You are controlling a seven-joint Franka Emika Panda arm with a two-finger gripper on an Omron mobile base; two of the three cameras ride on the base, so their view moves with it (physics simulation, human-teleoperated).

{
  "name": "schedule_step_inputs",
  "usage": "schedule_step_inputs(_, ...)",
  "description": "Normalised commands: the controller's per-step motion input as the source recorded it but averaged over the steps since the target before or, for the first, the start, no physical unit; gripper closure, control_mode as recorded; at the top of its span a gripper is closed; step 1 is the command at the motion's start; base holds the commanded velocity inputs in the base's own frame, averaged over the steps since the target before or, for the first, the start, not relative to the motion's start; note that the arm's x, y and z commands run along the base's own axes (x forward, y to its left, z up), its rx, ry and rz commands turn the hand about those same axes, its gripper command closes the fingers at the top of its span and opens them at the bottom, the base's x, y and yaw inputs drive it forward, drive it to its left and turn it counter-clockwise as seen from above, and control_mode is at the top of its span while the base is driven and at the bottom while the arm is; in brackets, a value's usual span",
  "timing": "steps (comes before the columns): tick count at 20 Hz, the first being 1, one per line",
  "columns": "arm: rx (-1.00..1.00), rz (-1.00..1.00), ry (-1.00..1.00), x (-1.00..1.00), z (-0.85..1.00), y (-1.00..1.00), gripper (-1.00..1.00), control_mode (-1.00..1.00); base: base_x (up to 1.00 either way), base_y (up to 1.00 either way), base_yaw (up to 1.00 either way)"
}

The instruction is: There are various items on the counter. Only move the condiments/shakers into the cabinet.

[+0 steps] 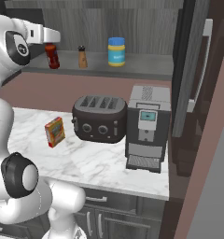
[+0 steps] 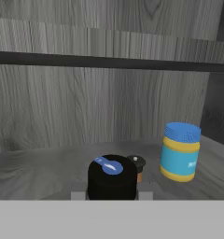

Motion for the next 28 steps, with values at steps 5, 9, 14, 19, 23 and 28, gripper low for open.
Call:
schedule_step_inputs(5,0.00,0.00,0.00,0.08,-0.25,0.00,1.00,-1.00,0.00,0.00,0.00)
schedule_step_inputs(9,0.00,0.00,0.00,0.15,-0.07,0.00,1.00,-1.00,0.00,0.00,0.00)
schedule_step_inputs(14,0.00,0.00,0.00,0.17,0.03,0.00,1.00,-1.00,0.00,0.00,0.00)
schedule_step_inputs(19,0.00,0.00,0.00,0.04,0.26,0.00,1.00,-1.00,0.00,0.00,0.00)
schedule_step_inputs(23,0.00,0.00,0.00,0.00,0.19,0.00,1.00,-1.00,0.00,0.00,0.00)
schedule_step_inputs(28,-0.02,0.00,0.00,0.16,-0.07,0.00,1.00,-1.00,0.00,0.00,0.00)
